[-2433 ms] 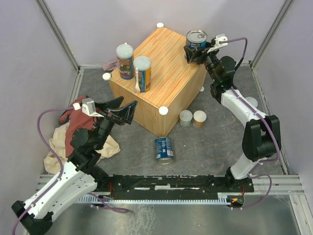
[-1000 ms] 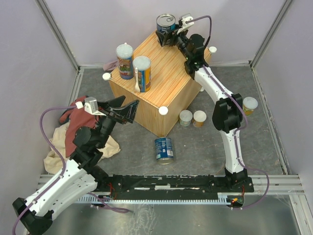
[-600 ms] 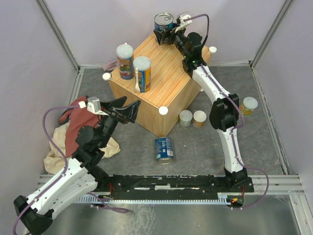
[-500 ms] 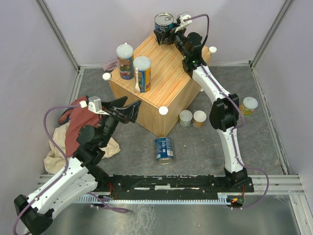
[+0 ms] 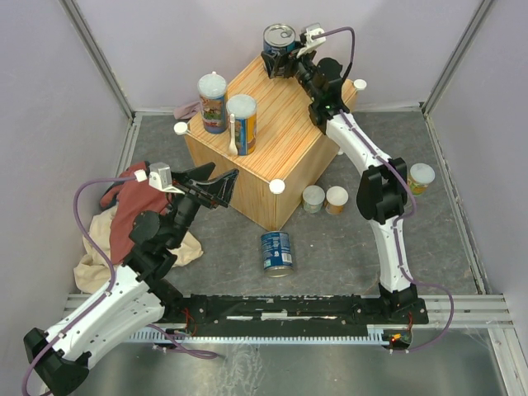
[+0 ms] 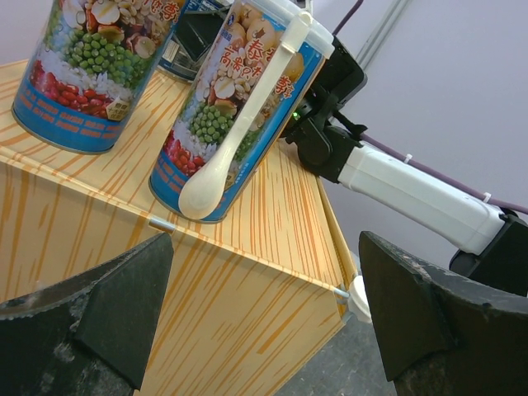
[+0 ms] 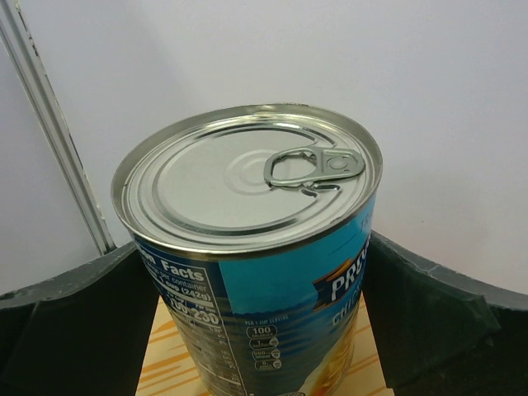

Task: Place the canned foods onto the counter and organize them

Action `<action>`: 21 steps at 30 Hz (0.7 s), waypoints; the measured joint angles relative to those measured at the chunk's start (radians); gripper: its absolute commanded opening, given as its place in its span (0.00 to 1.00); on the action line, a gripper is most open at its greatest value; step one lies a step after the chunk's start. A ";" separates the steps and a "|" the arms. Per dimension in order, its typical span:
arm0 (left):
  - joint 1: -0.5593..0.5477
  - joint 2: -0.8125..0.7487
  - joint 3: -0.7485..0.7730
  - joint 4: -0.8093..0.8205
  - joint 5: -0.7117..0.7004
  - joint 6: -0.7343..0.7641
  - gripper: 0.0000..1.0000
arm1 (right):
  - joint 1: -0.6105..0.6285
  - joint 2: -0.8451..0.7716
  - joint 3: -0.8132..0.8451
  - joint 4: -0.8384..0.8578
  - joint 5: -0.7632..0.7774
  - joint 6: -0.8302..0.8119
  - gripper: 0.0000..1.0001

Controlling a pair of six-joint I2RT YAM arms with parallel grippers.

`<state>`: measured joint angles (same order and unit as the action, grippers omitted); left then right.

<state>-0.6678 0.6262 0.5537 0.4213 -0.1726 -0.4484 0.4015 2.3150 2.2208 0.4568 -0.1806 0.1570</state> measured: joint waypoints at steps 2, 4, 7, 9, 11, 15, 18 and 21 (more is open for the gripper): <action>0.000 -0.003 0.000 0.000 0.000 0.000 1.00 | 0.002 -0.010 -0.016 0.004 0.000 0.000 0.99; 0.000 -0.006 0.000 0.000 0.000 0.000 1.00 | 0.003 -0.012 -0.017 0.003 0.000 -0.001 0.99; 0.000 -0.007 0.000 0.000 0.000 0.000 1.00 | 0.005 -0.012 -0.016 -0.002 0.000 -0.002 0.99; 0.000 -0.006 0.000 0.000 0.000 0.000 1.00 | 0.005 -0.012 -0.011 -0.008 -0.001 -0.002 0.99; 0.000 -0.006 0.000 0.000 0.000 0.000 1.00 | 0.005 -0.012 -0.008 -0.016 0.000 -0.002 0.99; 0.000 0.000 0.000 -0.001 0.000 0.000 1.00 | 0.005 -0.012 0.015 -0.058 0.000 -0.003 0.99; 0.000 0.003 0.000 -0.001 0.000 0.000 1.00 | 0.005 -0.012 0.032 -0.094 0.000 -0.005 0.99; 0.000 0.002 0.000 -0.002 0.000 0.000 1.00 | 0.005 -0.012 0.053 -0.135 0.001 -0.005 0.99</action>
<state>-0.6678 0.6281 0.5541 0.4198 -0.1730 -0.4480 0.4061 2.3032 2.2742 0.3222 -0.1795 0.1516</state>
